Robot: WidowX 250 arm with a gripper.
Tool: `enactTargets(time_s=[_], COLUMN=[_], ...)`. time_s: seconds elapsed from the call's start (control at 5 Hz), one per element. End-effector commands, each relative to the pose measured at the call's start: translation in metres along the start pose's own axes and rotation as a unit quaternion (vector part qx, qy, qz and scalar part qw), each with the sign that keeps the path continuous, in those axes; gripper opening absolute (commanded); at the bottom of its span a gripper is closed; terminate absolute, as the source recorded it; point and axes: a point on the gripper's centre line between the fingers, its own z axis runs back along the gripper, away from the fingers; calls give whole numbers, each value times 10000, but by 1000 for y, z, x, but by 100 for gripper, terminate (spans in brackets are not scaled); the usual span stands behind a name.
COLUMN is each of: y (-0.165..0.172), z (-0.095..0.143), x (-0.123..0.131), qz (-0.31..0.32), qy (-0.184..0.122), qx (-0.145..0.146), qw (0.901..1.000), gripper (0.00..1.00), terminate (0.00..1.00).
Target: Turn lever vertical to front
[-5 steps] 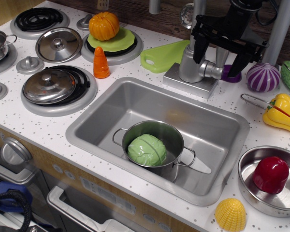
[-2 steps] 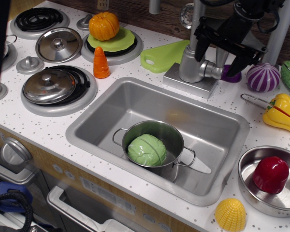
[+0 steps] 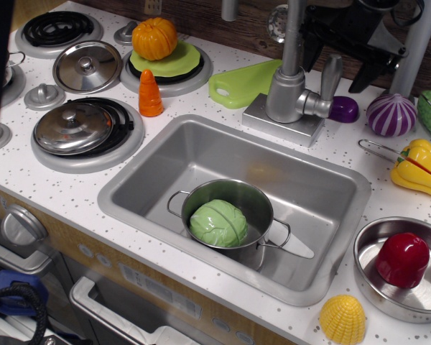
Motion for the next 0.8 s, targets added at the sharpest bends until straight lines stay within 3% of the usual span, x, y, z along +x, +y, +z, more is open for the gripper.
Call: enactTargets(time_s=[0.0, 0.2, 0.4, 0.6], y=[7, 8, 3, 1], z=[11, 8, 10, 11], x=[21, 24, 21, 14], qz=[-21, 40, 179, 376], qy=[-297, -208, -163, 97], qx=[-75, -183, -216, -345], qw=[9995, 9996, 9995, 9987], gripper=[100, 100, 0, 0], terminate=[0, 0, 0, 0])
